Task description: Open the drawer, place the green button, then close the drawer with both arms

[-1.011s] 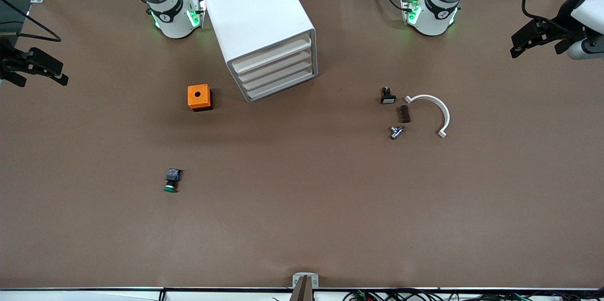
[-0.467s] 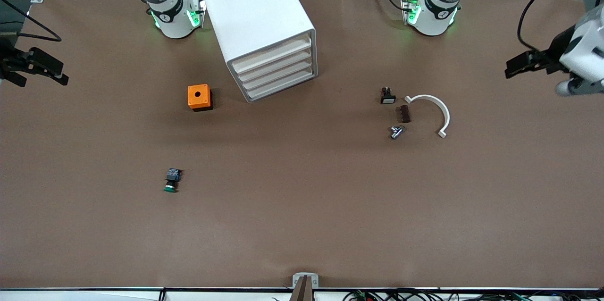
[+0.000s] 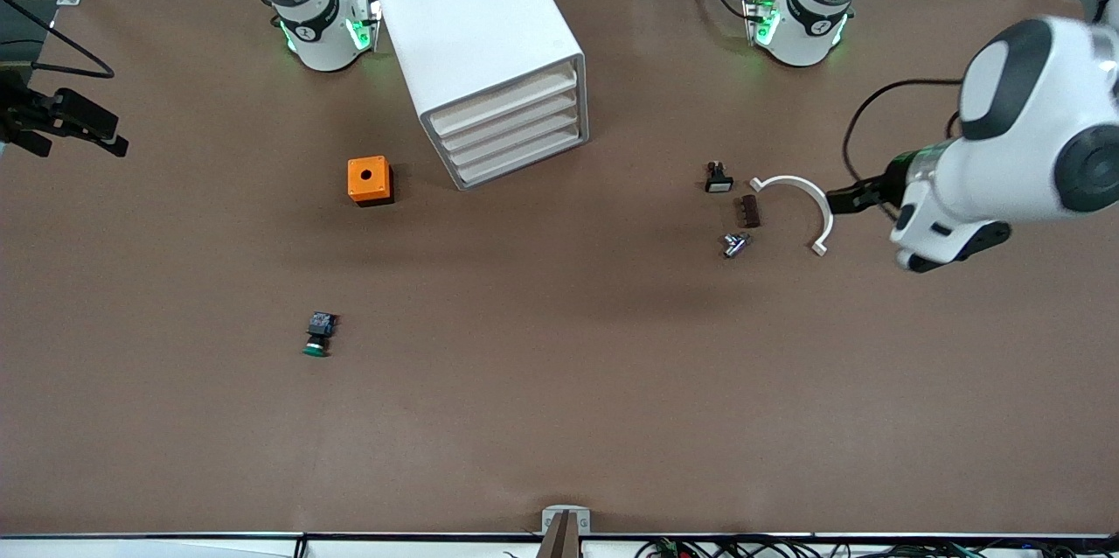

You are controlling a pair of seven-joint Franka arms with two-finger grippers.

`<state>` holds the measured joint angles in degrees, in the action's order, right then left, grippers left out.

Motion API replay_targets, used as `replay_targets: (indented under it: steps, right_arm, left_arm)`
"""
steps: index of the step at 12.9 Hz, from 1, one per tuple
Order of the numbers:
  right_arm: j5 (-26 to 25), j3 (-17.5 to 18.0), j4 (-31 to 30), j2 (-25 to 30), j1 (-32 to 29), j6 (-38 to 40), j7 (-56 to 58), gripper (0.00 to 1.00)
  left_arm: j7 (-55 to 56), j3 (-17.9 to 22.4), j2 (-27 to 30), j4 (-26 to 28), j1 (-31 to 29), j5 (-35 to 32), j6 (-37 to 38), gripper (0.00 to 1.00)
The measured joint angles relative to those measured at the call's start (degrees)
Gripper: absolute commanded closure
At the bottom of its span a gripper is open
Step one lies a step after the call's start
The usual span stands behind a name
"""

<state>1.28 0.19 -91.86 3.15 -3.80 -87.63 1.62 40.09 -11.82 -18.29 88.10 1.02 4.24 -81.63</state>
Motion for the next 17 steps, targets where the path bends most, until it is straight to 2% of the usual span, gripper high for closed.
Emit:
replay_targets:
  steps: [4, 10, 12, 14, 17]
  right_arm:
    - [0.0, 0.08, -0.02, 0.0, 0.0, 0.01, -0.01, 0.0]
    - [0.0, 0.08, -0.03, -0.04, 0.0, -0.03, -0.35, 0.0]
    - [-0.03, 0.14, -0.33, -1.04, 0.0, -0.08, -0.36, 0.0]
    - [-0.03, 0.3, -0.12, -4.69, 0.0, -0.86, -0.22, 0.0]
    - [-0.33, 0.21, 0.93, -10.53, -0.02, -2.83, 0.02, 0.0]
  left_arm:
    - [22.14, -0.1, -10.35, -2.98, 5.17, 3.9, -0.5, 0.0]
    - [57.41, -0.25, -18.35, -4.09, 13.8, 21.66, -2.68, 0.0]
    - [64.22, -0.29, -20.74, -4.1, 16.72, 27.41, -2.83, 0.0]
    - [70.33, -0.29, -22.9, -4.11, 19.31, 32.33, -3.69, 0.0]
    - [77.82, -0.26, -26.45, -4.11, 21.01, 38.36, -6.02, 0.29]
